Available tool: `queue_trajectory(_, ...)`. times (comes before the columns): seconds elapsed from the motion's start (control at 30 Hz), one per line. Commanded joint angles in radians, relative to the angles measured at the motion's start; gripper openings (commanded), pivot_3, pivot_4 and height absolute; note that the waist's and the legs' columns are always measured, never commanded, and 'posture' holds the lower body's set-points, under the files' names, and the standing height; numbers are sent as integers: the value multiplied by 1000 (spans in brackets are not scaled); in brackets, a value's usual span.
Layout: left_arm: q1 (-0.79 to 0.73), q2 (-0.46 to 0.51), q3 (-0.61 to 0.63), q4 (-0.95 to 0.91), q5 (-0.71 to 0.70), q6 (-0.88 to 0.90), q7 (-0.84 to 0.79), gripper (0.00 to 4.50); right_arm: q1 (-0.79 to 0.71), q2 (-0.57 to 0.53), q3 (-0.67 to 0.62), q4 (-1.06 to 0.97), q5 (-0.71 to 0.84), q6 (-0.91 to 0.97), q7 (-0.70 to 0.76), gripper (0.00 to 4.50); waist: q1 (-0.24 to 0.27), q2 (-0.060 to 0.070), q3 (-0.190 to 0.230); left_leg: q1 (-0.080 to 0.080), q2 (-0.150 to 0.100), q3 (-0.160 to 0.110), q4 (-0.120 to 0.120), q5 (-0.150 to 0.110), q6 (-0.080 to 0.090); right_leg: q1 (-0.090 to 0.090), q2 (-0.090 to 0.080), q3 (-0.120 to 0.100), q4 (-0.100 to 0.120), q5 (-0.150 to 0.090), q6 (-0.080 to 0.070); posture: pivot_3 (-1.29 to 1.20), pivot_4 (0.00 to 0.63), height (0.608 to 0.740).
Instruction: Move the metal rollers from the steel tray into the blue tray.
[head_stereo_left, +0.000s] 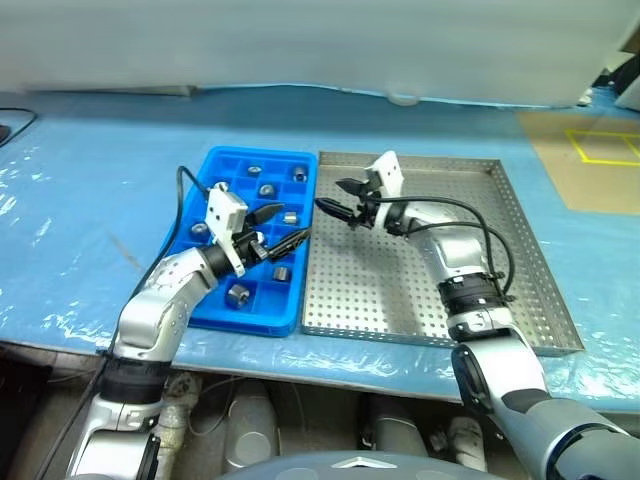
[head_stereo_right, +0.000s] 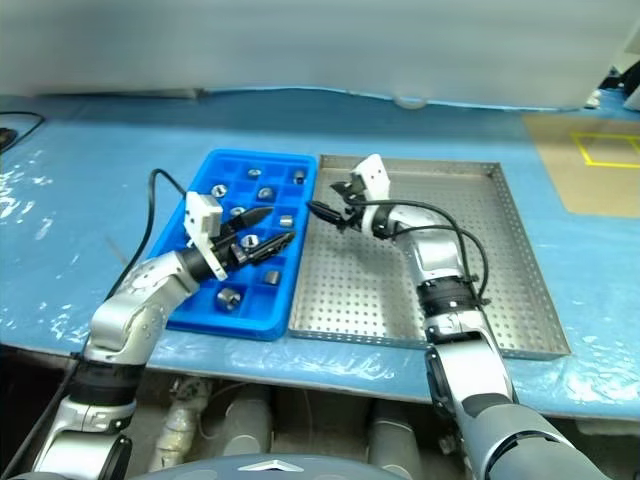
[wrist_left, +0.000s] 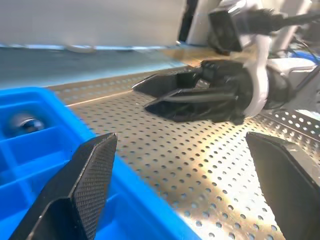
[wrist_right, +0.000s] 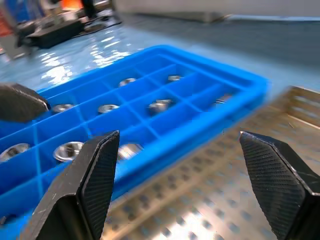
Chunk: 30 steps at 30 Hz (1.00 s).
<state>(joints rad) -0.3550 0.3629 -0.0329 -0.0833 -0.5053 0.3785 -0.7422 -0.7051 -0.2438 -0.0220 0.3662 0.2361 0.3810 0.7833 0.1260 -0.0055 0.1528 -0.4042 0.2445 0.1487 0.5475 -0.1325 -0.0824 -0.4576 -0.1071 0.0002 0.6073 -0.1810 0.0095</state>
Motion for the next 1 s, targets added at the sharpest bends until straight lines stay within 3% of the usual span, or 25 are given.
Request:
queue_trajectory(0.03,-77,-5,-36,107,59,-76,-67,4335,78,-34,-61,-192,59,54,-45,4007,-18,0,0,0,0,0,0,0,0,0,0,0,0,0,0,-40,150,740)
queue_trajectory(0.13,-125,-27,-52,186,90,-113,-89,4335,135,-60,-88,-290,95,102,-63,4007,-48,0,0,2,0,1,0,0,0,0,0,2,0,0,0,-88,150,740)
queue_trajectory(0.23,-167,-56,-54,257,112,-146,-101,4417,208,-87,-118,-419,157,167,-66,4494,-60,0,0,2,0,1,0,0,0,1,0,2,0,0,0,-110,150,740)
queue_trajectory(0.33,-185,-79,-46,291,117,-170,-111,4417,247,-116,-138,-482,184,201,-84,4494,-64,0,0,4,0,2,0,0,1,2,0,2,0,0,0,-115,150,740)
queue_trajectory(0.6,-226,-110,-18,367,151,-243,-85,4417,241,-167,-157,-481,200,196,-111,4494,-65,0,0,4,-1,2,1,-1,3,2,0,3,0,0,0,-128,150,740)
queue_trajectory(1.0,-235,-123,-17,371,179,-269,-75,4417,234,-153,-110,-454,189,157,-115,4494,-61,0,0,4,-1,2,1,-1,4,2,0,2,0,0,0,-98,150,740)
